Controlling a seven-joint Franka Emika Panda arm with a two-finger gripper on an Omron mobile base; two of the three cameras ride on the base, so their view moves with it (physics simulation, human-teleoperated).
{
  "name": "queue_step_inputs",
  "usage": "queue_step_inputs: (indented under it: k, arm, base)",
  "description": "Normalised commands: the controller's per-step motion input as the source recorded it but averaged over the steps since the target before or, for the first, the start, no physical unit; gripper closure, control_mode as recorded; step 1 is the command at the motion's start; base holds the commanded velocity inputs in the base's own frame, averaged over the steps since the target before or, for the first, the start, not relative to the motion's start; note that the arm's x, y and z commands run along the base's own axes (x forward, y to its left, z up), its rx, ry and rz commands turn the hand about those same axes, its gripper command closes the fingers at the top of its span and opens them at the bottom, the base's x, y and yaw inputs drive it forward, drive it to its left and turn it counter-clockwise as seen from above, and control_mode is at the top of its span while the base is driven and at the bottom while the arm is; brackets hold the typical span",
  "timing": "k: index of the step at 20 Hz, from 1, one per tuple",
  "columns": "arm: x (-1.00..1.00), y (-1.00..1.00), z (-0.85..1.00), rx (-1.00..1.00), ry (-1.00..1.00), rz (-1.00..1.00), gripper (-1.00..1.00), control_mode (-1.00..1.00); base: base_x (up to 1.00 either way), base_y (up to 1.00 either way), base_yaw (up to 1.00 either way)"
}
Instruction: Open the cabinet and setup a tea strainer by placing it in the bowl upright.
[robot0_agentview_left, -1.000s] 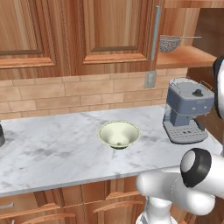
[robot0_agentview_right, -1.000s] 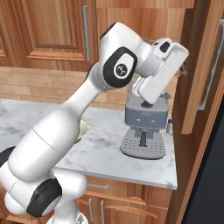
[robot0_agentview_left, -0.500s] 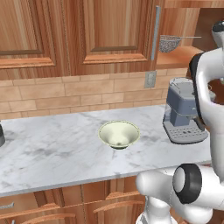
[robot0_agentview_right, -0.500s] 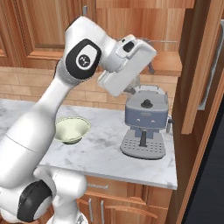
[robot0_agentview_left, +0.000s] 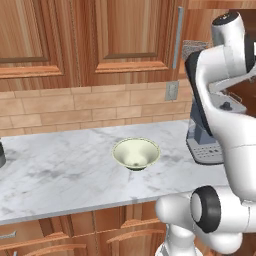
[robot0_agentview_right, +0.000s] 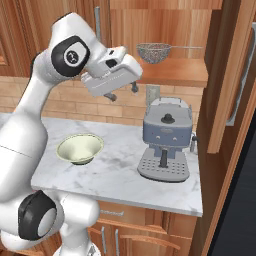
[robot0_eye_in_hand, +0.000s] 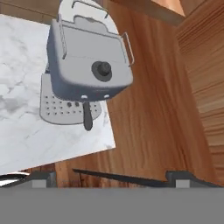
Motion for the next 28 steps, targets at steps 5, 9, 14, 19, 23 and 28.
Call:
queue_step_inputs:
  k: [5, 9, 14, 19, 23, 28]
  arm:
    - [0.33, 0.77, -0.07, 0.44, -0.28, -0.4, -1.0, -1.0]
    - [0.09, 0.73, 0.0, 0.51, -0.3, -0.37, -1.0, -1.0]
    - [0.21, 0.85, 0.0, 0.34, -0.44, -0.23, -1.0, -1.0]
    - [0.17, 0.6, 0.24, -0.04, -0.42, -0.01, -1.0, -1.0]
    - [0.0, -0.41, 0.04, -0.02, -0.25, 0.21, -1.0, -1.0]
    - [0.02, -0.49, 0.3, -0.04, -0.18, 0.34, -1.0, -1.0]
  base:
    - [0.0, 0.0, 0.0]
    - [0.0, 0.0, 0.0]
    - [0.0, 0.0, 0.0]
    - [0.0, 0.0, 0.0]
    - [0.0, 0.0, 0.0]
    - [0.0, 0.0, 0.0]
